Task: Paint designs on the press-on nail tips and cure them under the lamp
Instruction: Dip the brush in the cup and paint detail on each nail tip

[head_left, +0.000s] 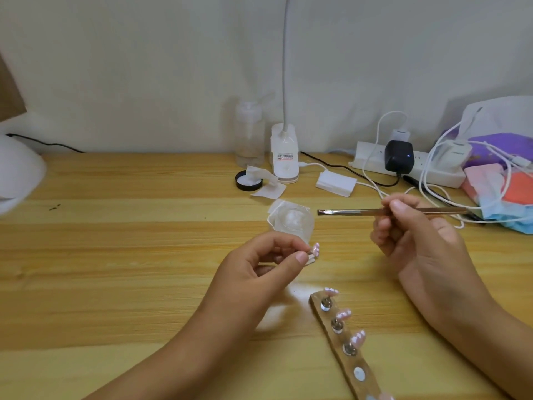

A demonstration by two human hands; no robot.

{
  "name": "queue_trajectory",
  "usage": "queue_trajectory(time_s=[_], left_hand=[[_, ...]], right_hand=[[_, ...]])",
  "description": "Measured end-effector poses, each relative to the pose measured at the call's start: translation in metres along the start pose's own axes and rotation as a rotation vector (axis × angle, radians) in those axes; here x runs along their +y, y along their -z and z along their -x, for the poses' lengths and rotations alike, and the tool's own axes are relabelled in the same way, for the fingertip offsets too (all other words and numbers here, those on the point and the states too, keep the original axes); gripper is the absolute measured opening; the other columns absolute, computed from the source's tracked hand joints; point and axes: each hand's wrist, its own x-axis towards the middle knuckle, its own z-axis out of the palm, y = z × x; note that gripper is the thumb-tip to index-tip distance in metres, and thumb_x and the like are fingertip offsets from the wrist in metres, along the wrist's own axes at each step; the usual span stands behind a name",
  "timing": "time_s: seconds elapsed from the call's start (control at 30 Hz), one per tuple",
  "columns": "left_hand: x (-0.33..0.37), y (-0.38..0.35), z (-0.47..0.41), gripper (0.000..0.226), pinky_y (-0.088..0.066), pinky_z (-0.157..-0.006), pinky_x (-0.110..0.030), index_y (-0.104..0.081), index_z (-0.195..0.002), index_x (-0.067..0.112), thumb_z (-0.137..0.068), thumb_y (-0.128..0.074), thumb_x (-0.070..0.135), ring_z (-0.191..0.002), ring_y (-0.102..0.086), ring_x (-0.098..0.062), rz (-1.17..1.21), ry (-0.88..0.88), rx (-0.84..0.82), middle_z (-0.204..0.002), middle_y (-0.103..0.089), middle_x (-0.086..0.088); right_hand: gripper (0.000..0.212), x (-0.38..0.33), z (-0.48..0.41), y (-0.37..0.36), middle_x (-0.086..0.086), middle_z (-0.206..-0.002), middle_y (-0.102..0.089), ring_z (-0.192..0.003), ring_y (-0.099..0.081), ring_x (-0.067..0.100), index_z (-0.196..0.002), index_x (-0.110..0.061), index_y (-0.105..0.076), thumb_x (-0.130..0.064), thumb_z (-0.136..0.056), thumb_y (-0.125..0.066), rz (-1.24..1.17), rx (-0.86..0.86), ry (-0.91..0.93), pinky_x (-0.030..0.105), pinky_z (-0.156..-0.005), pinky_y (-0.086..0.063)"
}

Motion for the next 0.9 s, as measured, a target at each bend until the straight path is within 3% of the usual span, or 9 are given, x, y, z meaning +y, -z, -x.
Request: queue_trajectory(time_s=[0.17, 0.27, 0.43, 0.63, 0.77, 0.9], left_hand=[[-0.001, 0.001, -0.001, 0.009, -0.046, -0.065, -0.008, -0.076, -0.083, 0.034, -0.081, -0.071, 0.027, -0.077, -0.064, 0.003, -0.002, 0.025, 0.022, -0.089, -0.075, 0.01], [-0.002, 0.002, -0.002, 0.016, -0.046, -0.062, -0.009, -0.075, -0.08, 0.033, -0.085, -0.072, 0.018, -0.075, -0.064, 0.002, -0.019, 0.043, 0.034, -0.088, -0.074, 0.004], [-0.002, 0.0, -0.002, 0.006, -0.046, -0.064, -0.01, -0.074, -0.075, 0.03, -0.074, -0.069, 0.027, -0.073, -0.059, -0.003, -0.047, 0.022, 0.016, -0.091, -0.07, -0.008], [-0.002, 0.001, -0.002, 0.029, -0.042, -0.059, -0.008, -0.074, -0.071, 0.03, -0.084, -0.072, 0.004, -0.066, -0.055, 0.0, -0.086, 0.002, -0.006, -0.073, -0.066, 0.014], [0.0, 0.0, -0.002, 0.028, -0.043, -0.061, -0.009, -0.075, -0.071, 0.027, -0.084, -0.07, 0.003, -0.068, -0.056, -0.002, -0.113, -0.005, -0.004, -0.077, -0.067, 0.01], [0.0, 0.0, -0.001, 0.026, -0.043, -0.062, -0.01, -0.074, -0.07, 0.029, -0.082, -0.07, 0.006, -0.069, -0.057, -0.002, -0.122, -0.004, 0.004, -0.08, -0.069, 0.005]], right_hand=[[0.015, -0.004, -0.001, 0.001, -0.003, -0.073, -0.061, -0.068, -0.057, 0.005, -0.087, -0.017, -0.076, -0.021, -0.082, -0.063, -0.044, -0.032, -0.074, 0.014, -0.062, -0.05], [0.013, -0.003, 0.002, -0.002, -0.002, -0.064, -0.059, -0.06, -0.056, 0.008, -0.084, -0.018, -0.068, -0.026, -0.085, -0.059, 0.037, -0.012, -0.021, 0.019, -0.057, -0.051], [0.021, 0.0, 0.01, -0.008, 0.003, -0.063, -0.063, -0.059, -0.06, 0.014, -0.076, -0.03, -0.069, -0.027, -0.093, -0.057, 0.145, -0.094, 0.056, 0.023, -0.058, -0.053], [0.014, 0.0, 0.012, -0.008, 0.001, -0.064, -0.062, -0.058, -0.06, 0.012, -0.08, -0.025, -0.066, -0.034, -0.086, -0.057, 0.138, -0.138, 0.052, 0.022, -0.057, -0.053], [0.023, 0.003, 0.01, -0.009, 0.001, -0.066, -0.065, -0.06, -0.061, 0.012, -0.092, -0.014, -0.057, -0.035, -0.083, -0.055, 0.202, -0.072, 0.078, 0.021, -0.06, -0.053], [0.015, 0.002, 0.007, -0.005, 0.001, -0.063, -0.063, -0.06, -0.059, 0.012, -0.089, -0.016, -0.056, -0.03, -0.089, -0.051, 0.174, -0.042, 0.099, 0.021, -0.06, -0.052]])
